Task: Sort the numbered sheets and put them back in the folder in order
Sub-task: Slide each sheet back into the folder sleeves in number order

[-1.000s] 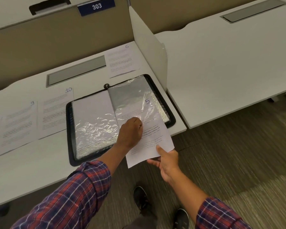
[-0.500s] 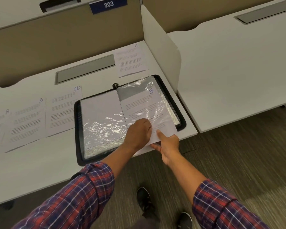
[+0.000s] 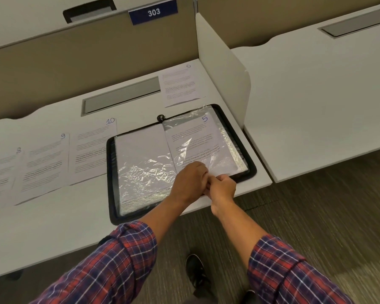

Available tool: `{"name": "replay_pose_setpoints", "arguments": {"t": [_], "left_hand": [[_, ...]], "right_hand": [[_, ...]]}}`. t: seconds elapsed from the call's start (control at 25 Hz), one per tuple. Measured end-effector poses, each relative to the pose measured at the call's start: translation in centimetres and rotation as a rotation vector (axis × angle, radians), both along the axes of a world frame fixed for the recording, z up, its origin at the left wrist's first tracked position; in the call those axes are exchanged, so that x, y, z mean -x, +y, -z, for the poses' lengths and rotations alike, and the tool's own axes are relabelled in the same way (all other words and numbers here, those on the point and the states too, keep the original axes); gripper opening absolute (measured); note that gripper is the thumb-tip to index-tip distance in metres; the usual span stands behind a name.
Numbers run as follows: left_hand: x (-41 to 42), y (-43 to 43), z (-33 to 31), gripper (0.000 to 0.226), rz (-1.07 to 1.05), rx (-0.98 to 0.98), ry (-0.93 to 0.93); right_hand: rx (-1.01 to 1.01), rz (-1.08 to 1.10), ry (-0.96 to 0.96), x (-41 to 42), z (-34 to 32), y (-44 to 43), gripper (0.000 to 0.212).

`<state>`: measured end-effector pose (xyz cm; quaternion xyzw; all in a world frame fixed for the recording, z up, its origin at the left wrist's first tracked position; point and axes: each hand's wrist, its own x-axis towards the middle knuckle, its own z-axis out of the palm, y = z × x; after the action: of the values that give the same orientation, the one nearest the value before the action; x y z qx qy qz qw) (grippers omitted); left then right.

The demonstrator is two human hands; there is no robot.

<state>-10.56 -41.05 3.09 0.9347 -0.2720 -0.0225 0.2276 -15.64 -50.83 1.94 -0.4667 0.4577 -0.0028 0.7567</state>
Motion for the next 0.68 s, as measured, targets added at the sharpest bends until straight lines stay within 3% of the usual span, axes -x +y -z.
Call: {"name": "replay_pose_setpoints", "arguments": {"t": [0.48,0.56,0.68], "left_hand": [[-0.8,1.0,1.2,0.020,0.072,0.090,0.063],[-0.7,1.1,1.7,0.020,0.067,0.111,0.059],[-0.3,1.4,2.3,0.015,0.043,0.166,0.041]], "right_hand": [[0.030,-0.197,-0.002,-2.9,-0.5,-1.6,0.018],[0.125,-0.188,0.022,-2.0,-0.7,-1.8,0.019],[0.453,0.055,0.070,0.3,-0.8,-2.4,0.016]]}}
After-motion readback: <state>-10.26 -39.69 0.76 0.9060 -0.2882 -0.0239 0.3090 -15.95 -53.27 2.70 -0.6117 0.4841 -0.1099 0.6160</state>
